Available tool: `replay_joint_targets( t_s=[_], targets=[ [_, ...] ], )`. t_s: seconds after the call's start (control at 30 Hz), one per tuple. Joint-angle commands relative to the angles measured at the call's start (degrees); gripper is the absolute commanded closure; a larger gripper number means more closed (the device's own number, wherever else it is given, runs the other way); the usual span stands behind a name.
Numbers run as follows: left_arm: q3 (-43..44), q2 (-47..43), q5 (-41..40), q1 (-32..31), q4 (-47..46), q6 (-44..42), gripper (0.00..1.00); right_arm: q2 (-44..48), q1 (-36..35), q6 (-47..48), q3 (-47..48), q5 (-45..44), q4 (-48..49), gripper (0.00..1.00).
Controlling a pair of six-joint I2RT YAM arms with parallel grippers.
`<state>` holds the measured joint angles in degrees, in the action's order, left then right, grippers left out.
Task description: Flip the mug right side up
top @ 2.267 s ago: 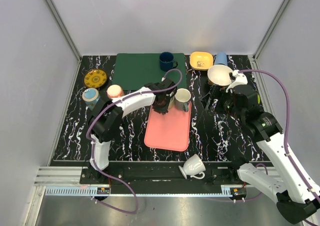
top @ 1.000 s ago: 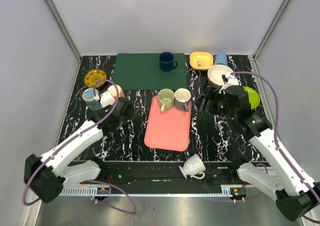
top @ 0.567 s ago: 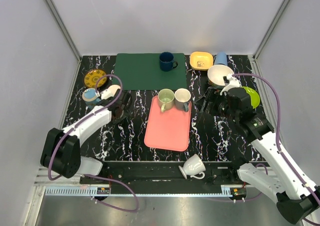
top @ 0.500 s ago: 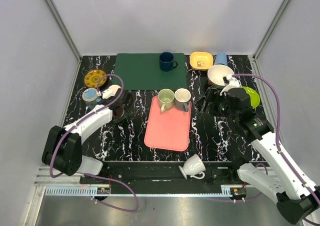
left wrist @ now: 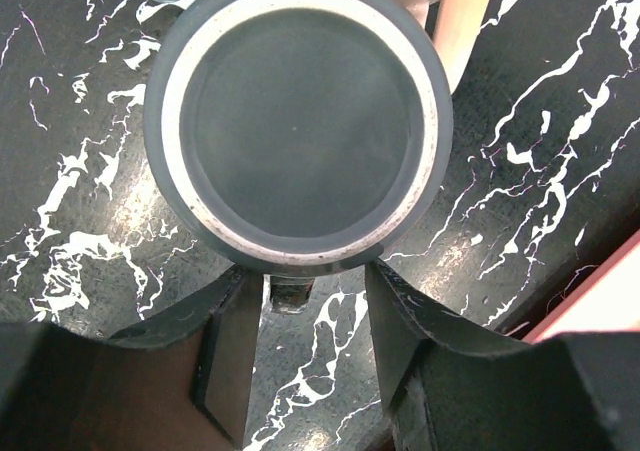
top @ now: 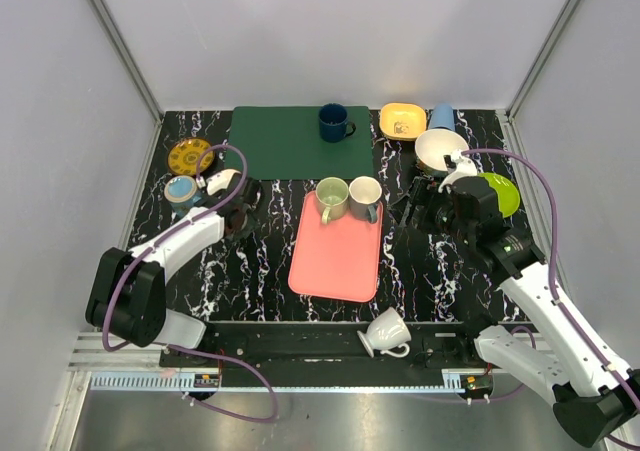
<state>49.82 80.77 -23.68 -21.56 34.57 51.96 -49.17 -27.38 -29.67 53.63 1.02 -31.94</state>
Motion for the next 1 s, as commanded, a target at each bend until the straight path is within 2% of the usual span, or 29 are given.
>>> replay_joint_targets(
  t_s=[0.0, 0.2, 0.23, 0.37, 0.53, 0.67, 0.97],
  targets=[
    [2.1, 0.3, 0.3, 1.0, -1.6, -1.3, 0.52, -0.1, -0.3, 0.1, 0.0, -0.1, 2.4, 0.14],
    [0.8, 0.3, 0.7, 1.9, -1.9, -0.9, 0.67, -0.1, -0.3, 0.1, -0.1, 0.0, 2.3, 0.14],
    [0.7, 0.3, 0.9, 2.1, -2.0, -1.0, 0.77, -0.1, -0.3, 0.1, -0.2, 0.0, 2.3, 0.14],
    [0.2, -0.9, 1.7, 2.5, -2.1, -1.3, 1.00, -0.3, -0.4, 0.1, 0.0, 0.1, 2.4, 0.14],
    [0.6, -3.2, 3.9, 2.6, -2.4, -3.1, 1.00, -0.4, -0.3, -0.3, -0.1, 1.4, 2.4, 0.14],
    [1.3, -9.8, 8.6, 0.9, -3.0, -5.6, 1.00, -0.3, -0.3, 0.0, -0.5, 5.1, 3.5, 0.15],
    [11.3, -21.1, 3.9, -14.6, 6.0, -7.2, 1.00, 0.8, -0.3, -1.7, -0.9, 14.0, 8.7, 0.16]
  ],
)
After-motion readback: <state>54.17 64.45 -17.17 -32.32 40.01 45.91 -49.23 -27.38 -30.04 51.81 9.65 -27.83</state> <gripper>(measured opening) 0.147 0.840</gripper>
